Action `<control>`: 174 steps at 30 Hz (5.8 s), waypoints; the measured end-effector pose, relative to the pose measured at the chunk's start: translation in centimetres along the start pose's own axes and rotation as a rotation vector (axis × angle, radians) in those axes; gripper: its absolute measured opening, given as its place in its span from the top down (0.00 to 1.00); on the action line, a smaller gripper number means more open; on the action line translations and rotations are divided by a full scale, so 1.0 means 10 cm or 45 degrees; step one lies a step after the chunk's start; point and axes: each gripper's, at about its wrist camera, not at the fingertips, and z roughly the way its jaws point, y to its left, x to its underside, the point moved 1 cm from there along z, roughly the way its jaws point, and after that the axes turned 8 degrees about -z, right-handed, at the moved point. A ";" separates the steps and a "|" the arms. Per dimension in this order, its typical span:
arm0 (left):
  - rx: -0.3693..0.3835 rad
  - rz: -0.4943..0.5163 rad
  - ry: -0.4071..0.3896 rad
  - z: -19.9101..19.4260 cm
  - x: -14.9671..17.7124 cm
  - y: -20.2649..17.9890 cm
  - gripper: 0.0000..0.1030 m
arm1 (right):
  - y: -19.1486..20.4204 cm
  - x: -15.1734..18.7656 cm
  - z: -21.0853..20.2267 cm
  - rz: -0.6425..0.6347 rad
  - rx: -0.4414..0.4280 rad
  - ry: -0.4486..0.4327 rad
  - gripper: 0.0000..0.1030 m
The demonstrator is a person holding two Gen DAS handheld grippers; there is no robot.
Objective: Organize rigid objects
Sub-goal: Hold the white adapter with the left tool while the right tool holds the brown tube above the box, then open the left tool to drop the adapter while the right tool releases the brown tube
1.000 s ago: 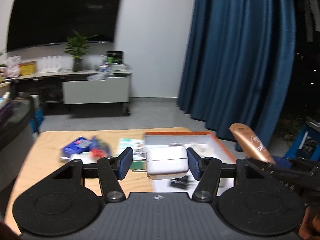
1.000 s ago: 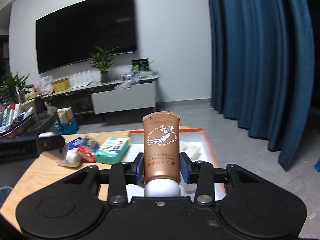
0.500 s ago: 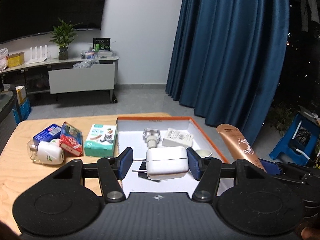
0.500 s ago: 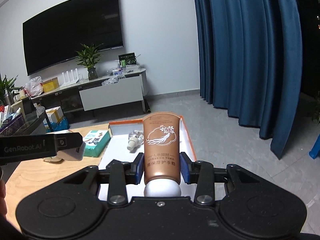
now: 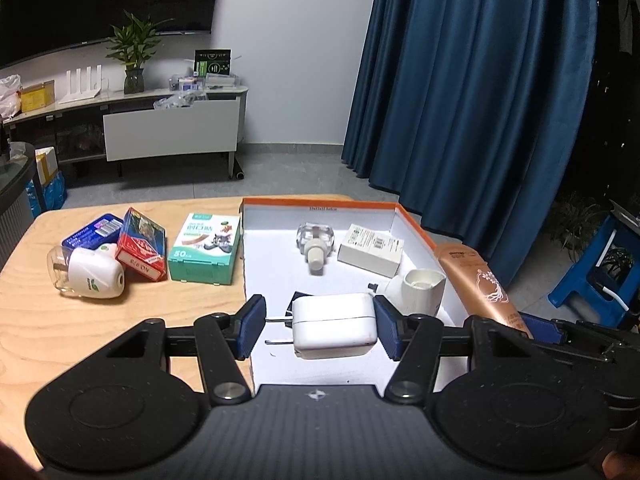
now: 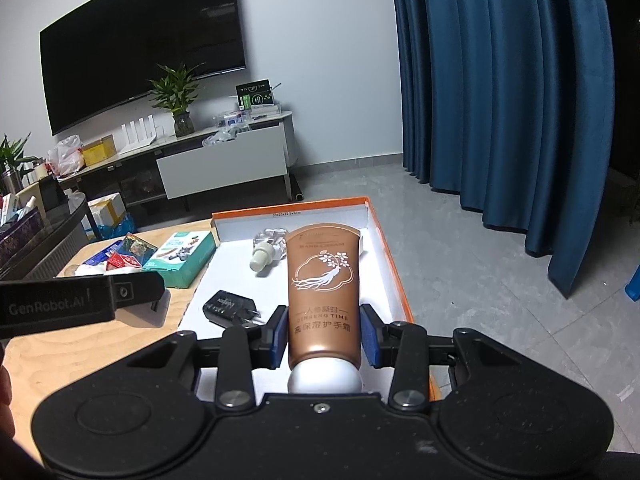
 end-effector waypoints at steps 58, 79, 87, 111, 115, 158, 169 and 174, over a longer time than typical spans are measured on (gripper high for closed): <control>0.006 -0.003 0.028 0.10 0.06 -0.03 0.43 | -0.01 0.01 0.15 -0.010 0.045 0.032 0.55; 0.010 -0.001 0.033 0.12 0.07 -0.01 0.43 | 0.00 0.02 0.17 -0.015 0.048 0.039 0.55; 0.012 0.004 0.040 0.13 0.08 -0.02 0.43 | 0.00 0.04 0.19 -0.011 0.052 0.042 0.55; 0.015 0.006 0.069 0.20 0.12 -0.04 0.43 | -0.01 0.10 0.24 -0.001 0.055 0.060 0.55; 0.014 0.004 0.076 0.22 0.13 -0.04 0.43 | -0.01 0.13 0.26 -0.003 0.050 0.067 0.55; 0.019 0.001 0.086 0.24 0.13 -0.03 0.43 | 0.06 0.13 0.27 -0.018 0.022 0.088 0.55; 0.016 0.000 0.089 0.25 0.12 -0.01 0.43 | 0.11 0.11 0.30 -0.034 -0.001 0.092 0.55; 0.019 0.001 0.090 0.25 0.12 -0.01 0.43 | 0.12 0.10 0.29 -0.040 -0.013 0.091 0.55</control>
